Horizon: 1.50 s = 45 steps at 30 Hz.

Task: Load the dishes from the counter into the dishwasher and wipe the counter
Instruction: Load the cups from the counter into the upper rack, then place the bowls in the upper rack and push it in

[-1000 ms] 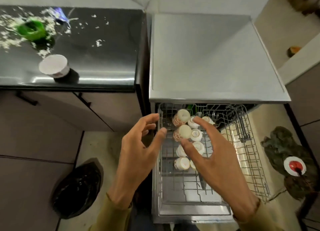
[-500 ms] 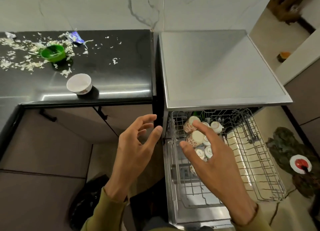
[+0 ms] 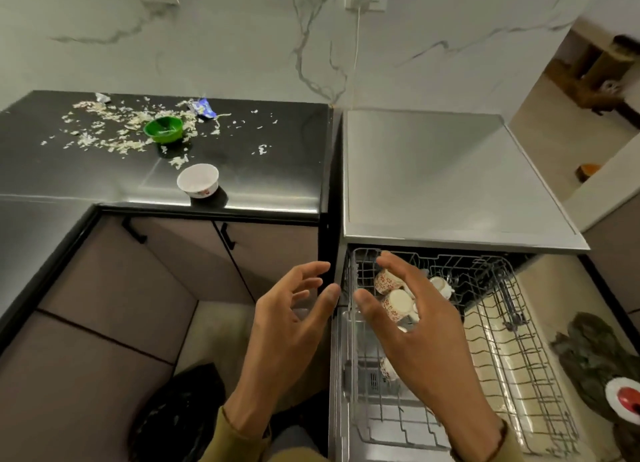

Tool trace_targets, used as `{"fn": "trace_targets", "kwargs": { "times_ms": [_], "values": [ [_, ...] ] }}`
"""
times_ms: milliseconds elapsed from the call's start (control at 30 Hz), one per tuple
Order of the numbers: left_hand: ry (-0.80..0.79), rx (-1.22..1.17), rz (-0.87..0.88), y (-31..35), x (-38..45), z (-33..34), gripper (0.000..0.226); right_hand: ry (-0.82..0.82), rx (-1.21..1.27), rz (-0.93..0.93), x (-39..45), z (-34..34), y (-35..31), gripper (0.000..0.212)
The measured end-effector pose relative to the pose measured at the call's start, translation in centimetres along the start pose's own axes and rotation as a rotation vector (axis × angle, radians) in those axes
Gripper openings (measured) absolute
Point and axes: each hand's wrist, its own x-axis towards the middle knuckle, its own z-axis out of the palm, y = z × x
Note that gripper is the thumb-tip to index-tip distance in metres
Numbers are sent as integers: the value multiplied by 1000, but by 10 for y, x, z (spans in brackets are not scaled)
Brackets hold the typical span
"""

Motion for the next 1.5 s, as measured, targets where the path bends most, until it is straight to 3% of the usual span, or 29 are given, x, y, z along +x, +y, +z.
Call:
{"fn": "trace_targets", "kwargs": {
  "times_ms": [400,933,1333,1500],
  "values": [
    [64,-13,-55,-22,9,-39,43,-92,-10,-16,23,42,-20,63],
    [28,7,-40,-86,132,-198,39,-55,21,4,121,177,-112,70],
    [126,-48,-147,-116,158,-236,34,-193,-6,-4,177,222,-124,68],
    [113,17,-207,-130,178,-237,33,-325,54,35,210,236,-110,56]
  ]
}}
